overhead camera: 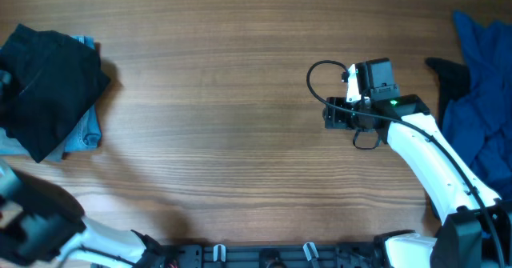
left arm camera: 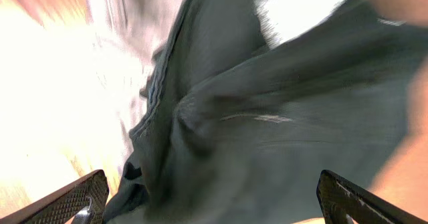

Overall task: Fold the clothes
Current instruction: 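Lower the black garment onto the grey shirt stack with the left gripper, then open the left gripper and lift it away from the stack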

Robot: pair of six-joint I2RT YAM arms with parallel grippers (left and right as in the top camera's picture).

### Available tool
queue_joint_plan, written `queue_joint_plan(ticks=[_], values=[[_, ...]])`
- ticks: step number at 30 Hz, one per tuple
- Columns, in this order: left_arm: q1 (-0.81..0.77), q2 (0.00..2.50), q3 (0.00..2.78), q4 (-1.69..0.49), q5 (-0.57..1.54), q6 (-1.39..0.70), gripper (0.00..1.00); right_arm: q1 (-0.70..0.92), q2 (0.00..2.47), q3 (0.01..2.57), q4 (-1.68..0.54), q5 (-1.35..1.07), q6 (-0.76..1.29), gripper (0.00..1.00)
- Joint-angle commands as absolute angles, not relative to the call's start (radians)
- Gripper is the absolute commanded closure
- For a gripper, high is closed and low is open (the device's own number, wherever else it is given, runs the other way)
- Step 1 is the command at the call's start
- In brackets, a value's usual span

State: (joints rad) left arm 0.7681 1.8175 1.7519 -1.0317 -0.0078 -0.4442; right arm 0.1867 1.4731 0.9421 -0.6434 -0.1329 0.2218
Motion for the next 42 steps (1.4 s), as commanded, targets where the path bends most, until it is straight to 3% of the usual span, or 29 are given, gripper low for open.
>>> queue_joint_plan(ticks=[1,7,16,26,42], values=[[0.768,1.625,1.808,-0.978,0.021,-0.454,0.0,0.186,1.459,0.964,-0.644,-0.118,0.213,0.3],[0.748,1.607,1.806,-0.912,0.146,-0.453,0.0,0.186,1.459,0.964,-0.645,-0.118,0.213,0.3],[0.749,1.839,1.806,-0.89,0.212,-0.449,0.0,0.186,1.459,0.964,-0.653,-0.118,0.213,0.3],[0.802,2.096,1.806,-0.751,0.16,-0.39,0.0,0.186,1.459,0.964,-0.693,-0.118,0.213,0.3],[0.908,2.267,1.805,-0.788,0.184,-0.4,0.0,0.186,1.459,0.964,-0.7,-0.118,0.239,0.3]])
